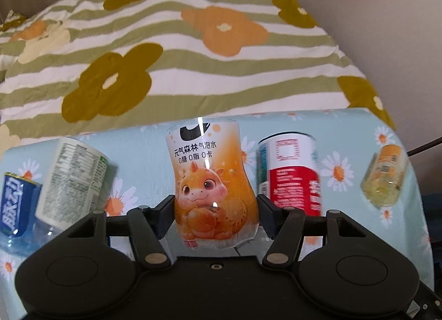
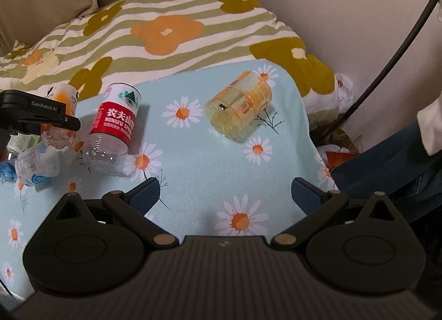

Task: Flip cup upright
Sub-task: 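Lift the cup with the left gripper, set it down and open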

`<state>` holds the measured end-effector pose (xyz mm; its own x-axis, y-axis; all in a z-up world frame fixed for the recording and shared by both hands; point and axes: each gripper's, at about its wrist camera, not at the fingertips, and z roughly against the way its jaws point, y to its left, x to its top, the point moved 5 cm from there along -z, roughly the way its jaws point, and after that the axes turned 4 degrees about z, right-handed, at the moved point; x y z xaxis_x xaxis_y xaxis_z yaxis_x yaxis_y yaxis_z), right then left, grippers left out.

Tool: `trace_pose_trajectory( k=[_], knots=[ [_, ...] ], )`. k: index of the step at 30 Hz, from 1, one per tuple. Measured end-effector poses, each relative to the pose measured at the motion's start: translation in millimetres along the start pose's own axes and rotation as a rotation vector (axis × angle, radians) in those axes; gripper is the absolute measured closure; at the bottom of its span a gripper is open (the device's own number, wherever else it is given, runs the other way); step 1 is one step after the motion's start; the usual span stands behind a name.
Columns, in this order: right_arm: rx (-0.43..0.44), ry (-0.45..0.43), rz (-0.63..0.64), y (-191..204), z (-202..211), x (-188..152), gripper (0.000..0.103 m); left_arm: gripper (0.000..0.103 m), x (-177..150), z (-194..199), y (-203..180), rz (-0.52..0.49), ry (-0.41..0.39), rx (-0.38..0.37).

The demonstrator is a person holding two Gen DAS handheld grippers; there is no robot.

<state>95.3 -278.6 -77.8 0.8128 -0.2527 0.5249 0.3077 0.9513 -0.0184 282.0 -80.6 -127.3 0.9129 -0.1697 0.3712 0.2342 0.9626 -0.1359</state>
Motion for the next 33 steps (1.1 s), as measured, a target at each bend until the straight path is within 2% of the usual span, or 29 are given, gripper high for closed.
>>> trace_pose_trajectory(
  k=[7, 15, 21, 26, 33],
  knots=[
    [0.046, -0.063, 0.056, -4, 28, -3, 0.0, 0.037, -28, 49, -12, 0.025, -0.071, -0.011],
    [0.133, -0.101, 0.136, -12, 46, -24, 0.0, 0.037, -91, 83, -23, 0.062, -0.099, 0.01],
    [0.193, -0.072, 0.187, -13, 39, -52, 0.0, 0.037, -143, 73, -34, 0.06, -0.057, 0.049],
    [0.221, -0.027, 0.198, -12, 25, -72, 0.0, 0.036, -173, 49, -40, 0.033, -0.006, 0.048],
    [0.229, 0.022, 0.197, -11, 7, -88, 0.0, 0.036, -177, 23, -52, -0.037, 0.005, 0.06]
  ],
)
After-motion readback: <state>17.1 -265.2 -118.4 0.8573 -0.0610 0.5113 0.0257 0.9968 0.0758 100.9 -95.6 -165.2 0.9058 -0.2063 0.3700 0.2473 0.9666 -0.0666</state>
